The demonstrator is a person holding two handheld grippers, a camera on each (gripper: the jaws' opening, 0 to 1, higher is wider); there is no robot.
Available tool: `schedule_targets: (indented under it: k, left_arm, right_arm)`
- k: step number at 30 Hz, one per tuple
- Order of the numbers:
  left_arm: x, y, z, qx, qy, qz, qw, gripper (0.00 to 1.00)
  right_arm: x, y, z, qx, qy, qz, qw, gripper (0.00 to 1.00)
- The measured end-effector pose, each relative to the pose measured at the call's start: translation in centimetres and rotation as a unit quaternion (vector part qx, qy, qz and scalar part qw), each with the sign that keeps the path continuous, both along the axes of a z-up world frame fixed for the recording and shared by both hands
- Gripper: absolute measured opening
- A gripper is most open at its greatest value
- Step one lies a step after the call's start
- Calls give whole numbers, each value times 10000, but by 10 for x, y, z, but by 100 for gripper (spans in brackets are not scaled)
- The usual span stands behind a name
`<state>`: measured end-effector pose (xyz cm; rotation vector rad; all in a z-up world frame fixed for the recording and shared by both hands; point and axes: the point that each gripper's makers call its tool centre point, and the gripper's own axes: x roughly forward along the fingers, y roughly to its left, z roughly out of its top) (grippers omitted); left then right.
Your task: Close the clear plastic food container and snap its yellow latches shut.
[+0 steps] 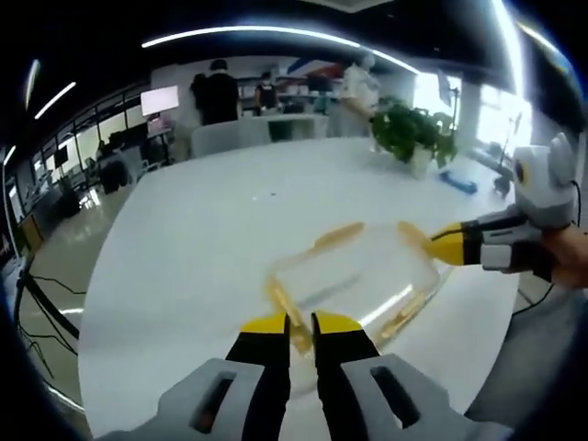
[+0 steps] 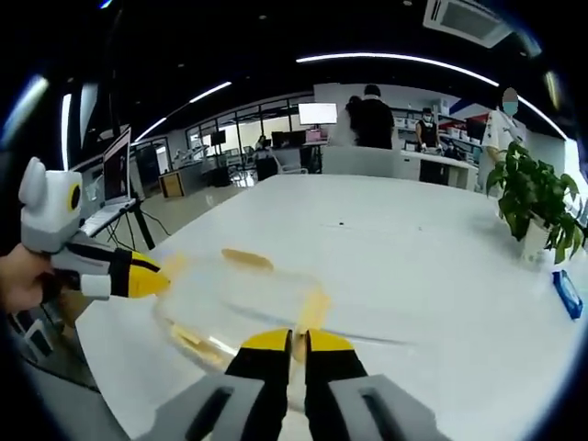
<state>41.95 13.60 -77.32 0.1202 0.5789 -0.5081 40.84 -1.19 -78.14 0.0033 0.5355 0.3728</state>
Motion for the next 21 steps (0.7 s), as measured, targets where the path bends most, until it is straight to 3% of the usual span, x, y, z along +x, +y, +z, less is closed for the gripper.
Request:
schedule_targets:
  k: [21]
  left_arm:
    - [-4,-46,0,-43,75,-517,9986,6]
  right_arm:
    - [-4,-45,-6,-146,19,-324,9994,0]
